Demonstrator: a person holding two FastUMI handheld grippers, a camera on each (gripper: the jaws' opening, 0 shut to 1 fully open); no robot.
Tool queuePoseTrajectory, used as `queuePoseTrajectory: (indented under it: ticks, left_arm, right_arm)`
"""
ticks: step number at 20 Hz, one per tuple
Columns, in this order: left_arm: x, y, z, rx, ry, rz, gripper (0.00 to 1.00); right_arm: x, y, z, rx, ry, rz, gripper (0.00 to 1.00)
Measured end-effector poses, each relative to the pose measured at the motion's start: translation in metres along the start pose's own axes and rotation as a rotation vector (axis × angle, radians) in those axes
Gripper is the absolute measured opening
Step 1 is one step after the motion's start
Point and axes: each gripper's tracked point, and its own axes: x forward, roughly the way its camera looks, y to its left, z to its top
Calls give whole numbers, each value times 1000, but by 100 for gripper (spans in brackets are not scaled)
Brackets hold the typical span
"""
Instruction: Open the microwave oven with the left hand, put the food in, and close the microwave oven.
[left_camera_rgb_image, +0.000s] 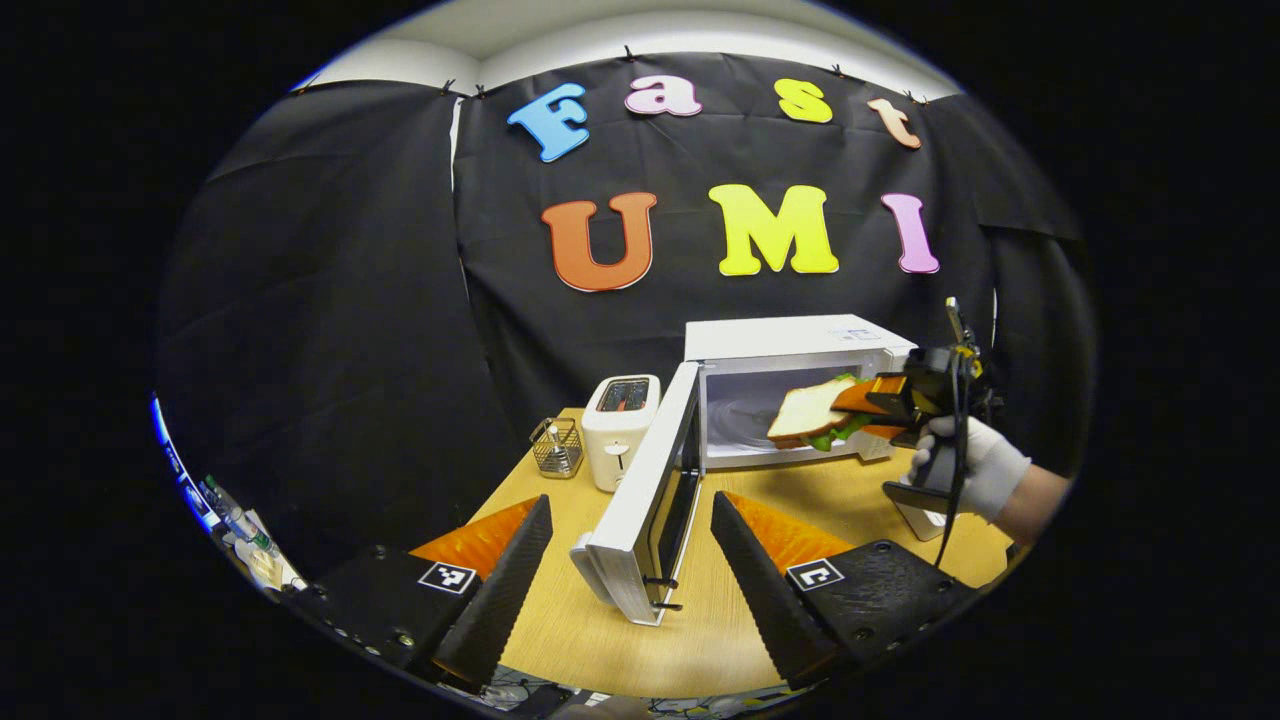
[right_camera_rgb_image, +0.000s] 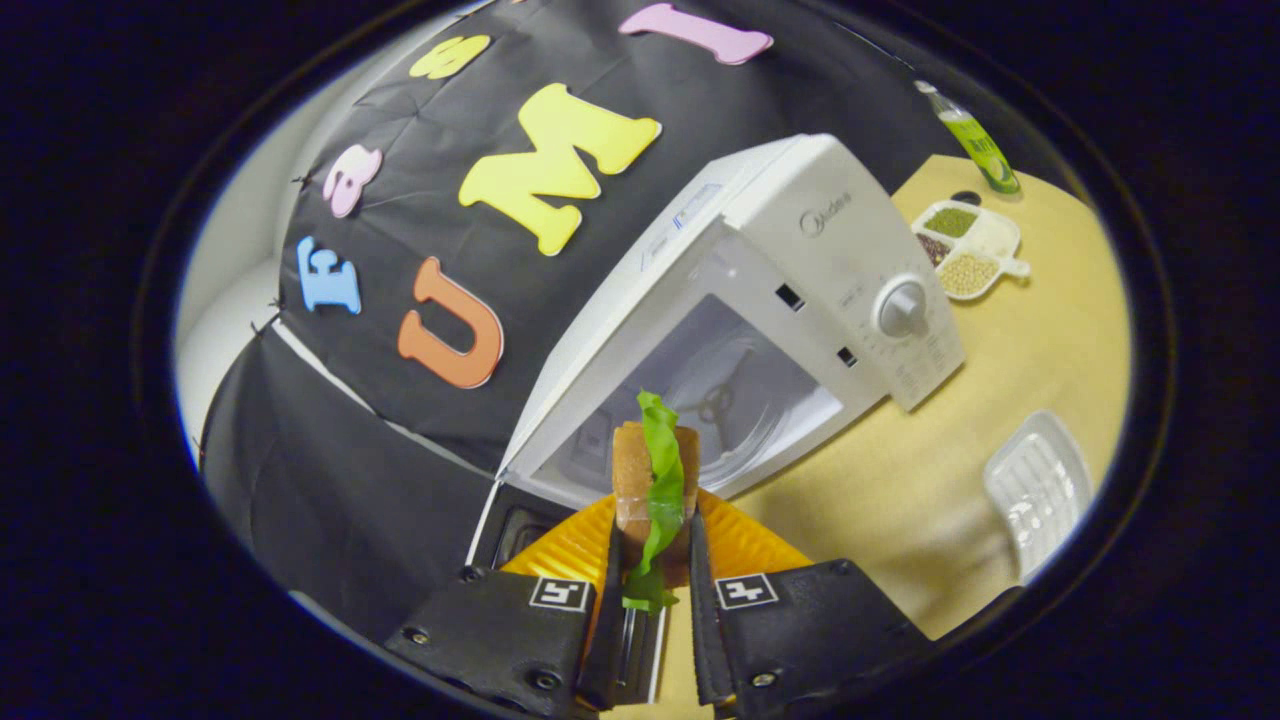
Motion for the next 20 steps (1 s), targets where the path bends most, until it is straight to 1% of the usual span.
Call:
queuePoseTrajectory:
  ticks: [5, 7, 9, 10, 11, 12, 13, 14, 15, 16, 17, 18, 19, 20]
  left_arm:
    - [1, 6, 2, 9, 7, -11, 97]
    - [2, 8, 5, 13, 5, -7, 97]
    - [2, 10, 12, 21, -9, -4, 97]
    - [1, 11, 14, 30, -12, -3, 97]
    - [1, 13, 15, 38, -15, 0, 97]
    - [1, 14, 16, 45, -18, 2, 97]
    - [0, 16, 16, 52, -16, 5, 97]
    - [-1, 17, 14, 58, -12, 8, 97]
    - [-3, 18, 13, 63, -10, 9, 97]
    - [-6, 19, 14, 68, -9, 9, 97]
    - [-6, 20, 13, 71, -9, 11, 97]
    - [-6, 20, 12, 72, -9, 9, 97]
    - [-6, 20, 11, 71, -5, 10, 97]
    - [-6, 19, 10, 71, -6, 7, 97]
  right_arm:
    - [69, -2, 10, 71, -190, -40, 32]
    - [91, -3, 13, 77, -240, -57, 33]
    - [110, -1, 19, 113, -277, -51, 32]
    - [117, 1, 20, 116, -289, -46, 33]
    - [124, 0, 20, 109, -302, -56, 32]
    - [130, -7, 17, 89, -300, -84, 24]
    - [135, -16, 13, 60, -301, -122, 33]
    - [137, -23, 11, 32, -301, -148, 34]
    - [137, -23, 15, 7, -318, -146, 35]
    - [139, -26, 14, -35, -318, -162, 37]
    - [138, -31, 14, -87, -307, -188, 31]
    - [139, -33, 13, -144, -305, -207, 34]
    - [137, -35, 15, -198, -306, -231, 48]
    - [136, -39, 17, -267, -303, -262, 43]
